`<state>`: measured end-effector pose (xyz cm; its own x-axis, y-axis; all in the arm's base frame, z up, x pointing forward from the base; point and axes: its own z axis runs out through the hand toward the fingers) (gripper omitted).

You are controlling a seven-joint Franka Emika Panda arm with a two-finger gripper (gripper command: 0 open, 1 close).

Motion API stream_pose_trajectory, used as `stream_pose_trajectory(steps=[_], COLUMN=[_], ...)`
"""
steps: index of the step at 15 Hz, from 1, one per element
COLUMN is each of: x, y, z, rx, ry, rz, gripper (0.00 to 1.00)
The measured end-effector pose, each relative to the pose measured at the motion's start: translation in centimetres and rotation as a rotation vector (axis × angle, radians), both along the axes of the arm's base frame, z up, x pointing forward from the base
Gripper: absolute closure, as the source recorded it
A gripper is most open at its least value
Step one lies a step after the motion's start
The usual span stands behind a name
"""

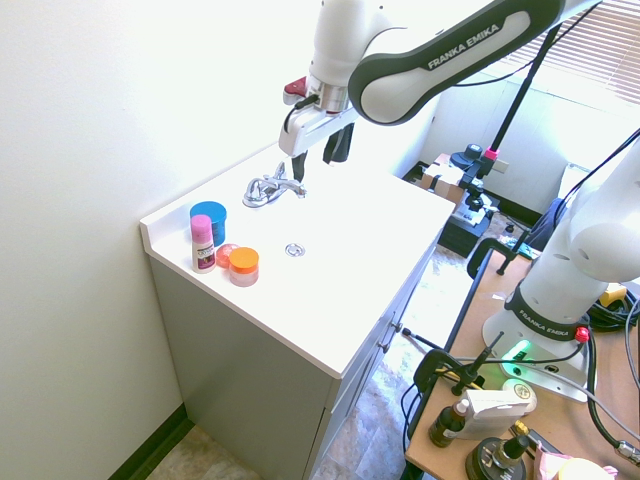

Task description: Turn off the hot water

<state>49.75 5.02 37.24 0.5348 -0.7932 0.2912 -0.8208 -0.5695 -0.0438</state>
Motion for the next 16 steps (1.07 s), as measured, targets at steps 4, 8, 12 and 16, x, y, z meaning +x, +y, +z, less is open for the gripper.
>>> stream_pose_trajectory(steps=[4, 8, 12, 16], x=[4.4, 6.6, 8.1, 8.6], y=[-2.3, -1.5, -0.7, -2.3], z=[-2.9, -4.3, -4.9, -4.4], rx=[-0.073, -0.069, -0.077, -0.075], ry=[-0.010, -0.004, 0.004, 0.004], rz=[-0.063, -0.065, -0.064, -0.107], gripper=[0.00, 0.00, 0.00, 0.00])
